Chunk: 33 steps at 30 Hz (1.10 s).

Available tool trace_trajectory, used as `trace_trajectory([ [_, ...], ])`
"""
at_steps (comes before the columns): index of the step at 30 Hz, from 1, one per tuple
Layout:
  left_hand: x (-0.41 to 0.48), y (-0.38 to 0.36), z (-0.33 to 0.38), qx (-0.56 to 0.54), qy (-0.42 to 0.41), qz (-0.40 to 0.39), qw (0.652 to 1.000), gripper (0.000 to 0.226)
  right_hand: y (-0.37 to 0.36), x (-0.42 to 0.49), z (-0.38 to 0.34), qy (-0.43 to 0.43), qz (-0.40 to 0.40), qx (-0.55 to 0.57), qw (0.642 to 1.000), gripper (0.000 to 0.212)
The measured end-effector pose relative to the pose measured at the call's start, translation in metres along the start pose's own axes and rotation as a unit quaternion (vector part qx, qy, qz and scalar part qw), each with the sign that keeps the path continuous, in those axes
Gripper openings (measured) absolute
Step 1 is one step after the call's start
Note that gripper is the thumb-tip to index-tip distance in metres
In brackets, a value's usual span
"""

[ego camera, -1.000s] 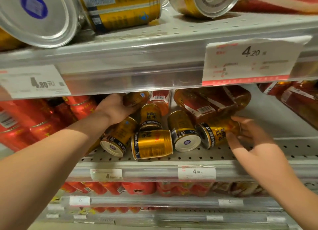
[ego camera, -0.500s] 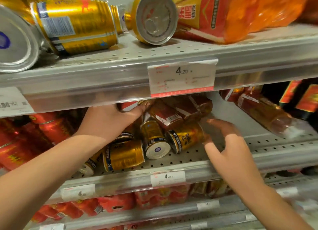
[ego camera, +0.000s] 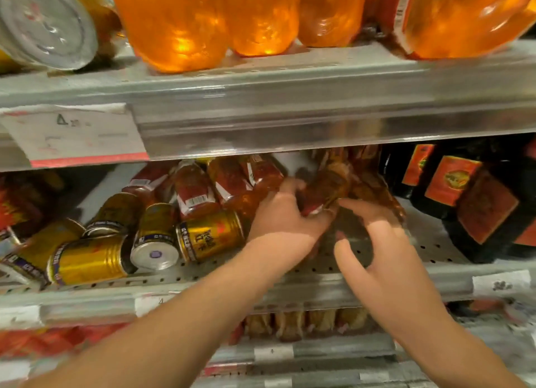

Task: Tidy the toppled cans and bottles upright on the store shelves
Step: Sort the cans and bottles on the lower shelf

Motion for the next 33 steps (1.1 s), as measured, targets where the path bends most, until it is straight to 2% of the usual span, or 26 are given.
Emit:
trace_trajectory([
  [3, 0.002, -0.01, -0.01, -0.022, 0.042, 0.047, 0.998, 0.044, 0.003, 0.003, 0.017, 0.01, -0.017, -0.031, 0.999, 0.046],
  [6, 0.008, -0.013, -0.01, -0.032, 0.075, 0.065, 0.995, 0.041, 0.0, 0.005, 0.022, 0.015, -0.034, -0.054, 0.998, 0.054],
  [9, 0.014, -0.02, -0.004, -0.015, 0.093, 0.041, 0.995, 0.055, -0.002, 0.009, 0.021, 0.016, -0.031, -0.063, 0.997, 0.057],
  [11, 0.016, -0.025, 0.001, 0.008, 0.091, 0.016, 0.996, 0.056, 0.0, 0.013, 0.021, 0.014, -0.019, -0.057, 0.998, 0.056],
  [13, 0.014, -0.031, 0.008, 0.015, 0.075, -0.01, 0.997, 0.052, 0.003, 0.015, 0.021, 0.008, -0.008, -0.041, 0.999, 0.054],
  [16, 0.007, -0.036, 0.016, -0.042, 0.055, -0.046, 0.997, 0.041, 0.003, 0.013, 0.015, 0.005, 0.008, -0.001, 1.0, 0.05],
  [19, -0.002, -0.027, 0.018, -0.057, 0.024, -0.075, 0.995, 0.027, -0.007, 0.01, -0.009, 0.031, 0.002, 0.012, 0.999, 0.053],
  [23, -0.011, 0.027, 0.003, -0.023, -0.057, -0.032, 0.998, 0.02, -0.02, 0.01, -0.048, 0.072, -0.005, 0.032, 0.997, 0.036],
  [26, -0.015, 0.088, -0.023, 0.068, -0.135, 0.031, 0.988, 0.021, -0.039, 0.011, -0.071, 0.073, -0.007, 0.029, 0.997, 0.026],
  [30, -0.003, 0.179, -0.084, 0.142, -0.115, 0.09, 0.979, 0.014, -0.08, 0.019, -0.11, 0.089, -0.01, 0.023, 0.996, 0.035],
  [33, 0.014, 0.237, -0.135, 0.162, -0.083, 0.125, 0.975, 0.023, -0.115, 0.037, -0.13, 0.087, -0.015, -0.018, 0.996, 0.039],
])
Point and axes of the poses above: each hand's wrist, its own x-axis towards the middle knuckle, its own y-axis out of the back of the hand, z = x × y, the point moved 8 cm from there along x, towards the middle knuckle, and after that the axes turned 5 degrees about z, right-handed, at the moved point
